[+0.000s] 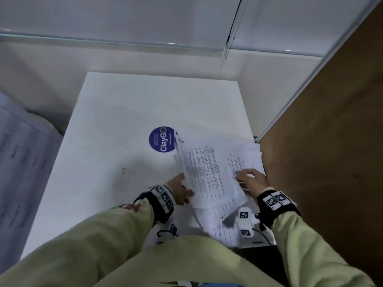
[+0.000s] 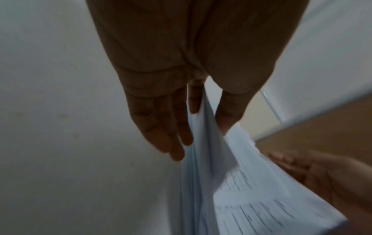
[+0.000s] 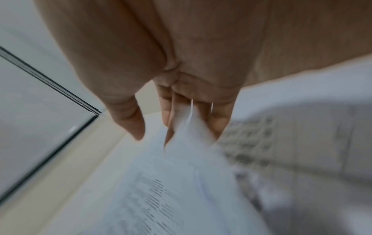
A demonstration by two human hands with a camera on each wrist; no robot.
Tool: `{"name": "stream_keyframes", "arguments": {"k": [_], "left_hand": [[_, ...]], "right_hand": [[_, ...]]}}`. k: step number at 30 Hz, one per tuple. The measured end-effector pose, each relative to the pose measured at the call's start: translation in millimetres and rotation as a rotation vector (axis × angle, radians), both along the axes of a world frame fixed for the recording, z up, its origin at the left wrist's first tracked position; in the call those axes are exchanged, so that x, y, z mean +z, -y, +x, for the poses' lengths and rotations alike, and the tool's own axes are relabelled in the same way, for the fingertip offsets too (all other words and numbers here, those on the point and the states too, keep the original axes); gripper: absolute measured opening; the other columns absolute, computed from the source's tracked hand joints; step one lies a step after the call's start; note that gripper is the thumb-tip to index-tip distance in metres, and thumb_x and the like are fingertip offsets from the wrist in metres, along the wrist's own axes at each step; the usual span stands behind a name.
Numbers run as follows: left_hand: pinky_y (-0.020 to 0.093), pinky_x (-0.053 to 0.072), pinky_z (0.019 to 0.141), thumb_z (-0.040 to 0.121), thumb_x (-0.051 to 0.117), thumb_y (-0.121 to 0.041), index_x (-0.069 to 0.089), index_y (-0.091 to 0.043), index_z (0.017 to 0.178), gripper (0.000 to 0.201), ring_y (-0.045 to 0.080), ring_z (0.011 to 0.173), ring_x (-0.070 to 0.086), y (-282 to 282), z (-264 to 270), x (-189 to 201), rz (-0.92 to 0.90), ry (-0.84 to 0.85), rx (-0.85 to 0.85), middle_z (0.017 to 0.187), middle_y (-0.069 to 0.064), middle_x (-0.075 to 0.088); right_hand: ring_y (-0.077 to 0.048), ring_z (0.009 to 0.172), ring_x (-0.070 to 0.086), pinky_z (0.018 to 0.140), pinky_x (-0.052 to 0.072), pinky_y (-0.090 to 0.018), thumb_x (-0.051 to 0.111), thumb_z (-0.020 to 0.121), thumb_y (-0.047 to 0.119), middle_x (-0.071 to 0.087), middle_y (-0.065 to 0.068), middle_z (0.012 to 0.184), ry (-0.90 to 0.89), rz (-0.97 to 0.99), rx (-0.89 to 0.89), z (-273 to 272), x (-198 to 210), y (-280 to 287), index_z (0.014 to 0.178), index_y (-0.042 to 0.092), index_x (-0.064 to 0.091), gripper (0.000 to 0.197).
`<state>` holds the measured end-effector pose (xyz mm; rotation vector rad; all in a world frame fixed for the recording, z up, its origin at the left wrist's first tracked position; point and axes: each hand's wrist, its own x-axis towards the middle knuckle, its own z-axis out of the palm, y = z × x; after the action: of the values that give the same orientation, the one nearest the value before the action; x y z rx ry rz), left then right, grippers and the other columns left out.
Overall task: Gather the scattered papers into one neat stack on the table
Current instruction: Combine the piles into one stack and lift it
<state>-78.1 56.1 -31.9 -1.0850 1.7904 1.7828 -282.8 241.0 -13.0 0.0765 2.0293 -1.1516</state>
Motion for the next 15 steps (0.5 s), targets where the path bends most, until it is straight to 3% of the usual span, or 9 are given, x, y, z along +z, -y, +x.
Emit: {"name": "stream_keyframes", "arguments": {"k": [2,3,5,6,9,11,13,15], "left_hand": [[0.036,0.058,0.071,0.09,0.065,-0.022,0.039,-0.019,0.14,0.057,0.029,0.083,0.067,-21.2,-18.0,-2.7,-0.041,0.056,-0.13,0.115,0.015,0.063],[0.033,0.056,0.072,0.092,0.063,-0.026,0.039,-0.018,0.143,0.057,0.029,0.089,0.067,-28.2,-25.9,-4.8,-0.112,0.068,-0.2,0.12,0.014,0.062],[0.033,0.049,0.091,0.093,0.058,-0.036,0.041,-0.016,0.143,0.057,0.031,0.115,0.059,-33.1,-36.4,-6.8,-0.328,0.134,-0.331,0.134,0.012,0.056],[0.034,0.046,0.096,0.092,0.057,-0.041,0.043,-0.015,0.14,0.057,0.031,0.119,0.056,-33.9,-38.8,-8.3,-0.404,0.187,-0.342,0.136,0.011,0.055],[0.044,0.044,0.098,0.085,0.058,-0.053,0.034,-0.012,0.139,0.072,0.035,0.121,0.05,-33.2,-37.4,-15.0,-0.503,0.333,-0.232,0.137,0.014,0.045],[0.048,0.041,0.099,0.084,0.06,-0.052,0.025,-0.013,0.14,0.076,0.038,0.125,0.044,-34.0,-35.9,-19.4,-0.548,0.343,-0.117,0.139,0.017,0.037],[0.048,0.041,0.099,0.084,0.06,-0.049,0.019,-0.013,0.143,0.081,0.039,0.124,0.043,-34.8,-37.0,-21.6,-0.573,0.285,-0.017,0.138,0.019,0.038],[0.048,0.041,0.102,0.085,0.06,-0.047,0.008,-0.014,0.15,0.089,0.039,0.126,0.044,-36.0,-39.0,-22.9,-0.558,0.217,0.03,0.14,0.02,0.04]], "right_hand": [[-0.027,0.086,0.064,0.073,0.048,-0.033,0.076,0.082,0.026,0.07,-0.013,0.107,-0.083,0.162,0.118,-11.0,1.8,-17.0,0.11,0.011,0.066,0.033],[-0.025,0.09,0.062,0.075,0.045,-0.03,0.075,0.082,0.03,0.067,-0.009,0.109,-0.131,0.24,0.167,-15.6,1.3,-24.4,0.108,0.014,0.066,0.031],[-0.025,0.094,0.06,0.076,0.043,-0.03,0.072,0.084,0.031,0.065,-0.008,0.115,-0.186,0.343,0.202,-20.6,0.8,-35.9,0.109,0.017,0.062,0.03],[-0.026,0.094,0.06,0.077,0.043,-0.029,0.071,0.085,0.031,0.064,-0.01,0.118,-0.211,0.399,0.228,-21.3,-0.8,-40.8,0.113,0.017,0.06,0.033],[-0.029,0.109,0.06,0.082,0.041,-0.025,0.067,0.086,0.036,0.06,-0.011,0.132,-0.321,0.568,0.381,-20.1,-4.4,-49.6,0.133,0.016,0.052,0.053],[-0.028,0.105,0.058,0.082,0.041,-0.026,0.069,0.083,0.043,0.056,-0.012,0.133,-0.327,0.616,0.447,-18.2,-7.5,-49.0,0.137,0.013,0.046,0.066],[-0.026,0.099,0.055,0.086,0.046,-0.032,0.067,0.073,0.06,0.054,-0.012,0.128,-0.272,0.662,0.535,-12.1,-10.0,-43.0,0.134,0.02,0.04,0.078],[-0.034,0.118,0.049,0.094,0.046,-0.045,0.058,0.065,0.072,0.042,-0.013,0.137,-0.239,0.764,0.671,-2.4,-15.2,-33.7,0.138,0.026,0.03,0.09]]}}
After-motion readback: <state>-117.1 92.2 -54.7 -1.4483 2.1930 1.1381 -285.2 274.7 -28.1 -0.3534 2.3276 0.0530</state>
